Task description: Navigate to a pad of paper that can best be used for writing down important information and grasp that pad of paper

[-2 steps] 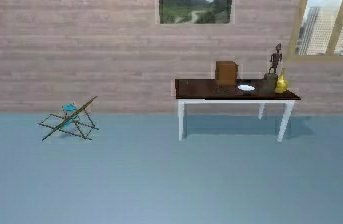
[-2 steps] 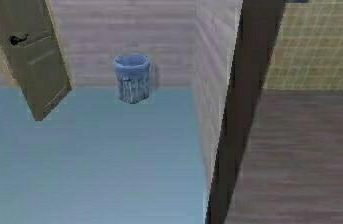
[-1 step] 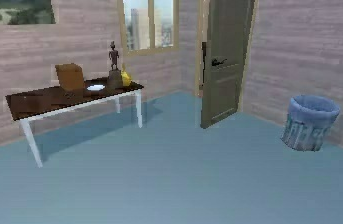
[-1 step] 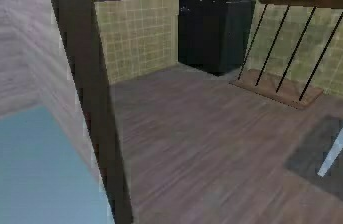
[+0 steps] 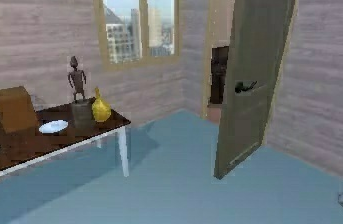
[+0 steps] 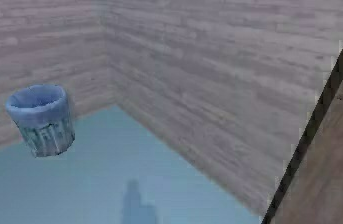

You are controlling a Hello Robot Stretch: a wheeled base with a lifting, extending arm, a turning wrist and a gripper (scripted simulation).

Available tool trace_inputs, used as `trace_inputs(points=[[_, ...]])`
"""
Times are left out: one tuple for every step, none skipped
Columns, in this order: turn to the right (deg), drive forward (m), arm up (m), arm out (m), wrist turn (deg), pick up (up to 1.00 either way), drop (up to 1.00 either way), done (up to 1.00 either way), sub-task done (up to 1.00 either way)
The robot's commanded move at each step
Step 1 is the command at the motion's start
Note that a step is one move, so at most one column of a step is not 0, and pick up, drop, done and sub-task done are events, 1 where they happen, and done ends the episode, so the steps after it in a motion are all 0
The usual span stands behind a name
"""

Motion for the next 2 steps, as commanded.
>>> trace_inputs(points=[[0.0, 1.00, 0.00, 0.00, 0.0, 0.00, 0.00, 0.00, 0.00], [9.0, 0.00, 0.00, 0.00, 0.0, 0.00, 0.00, 0.00, 0.00]])
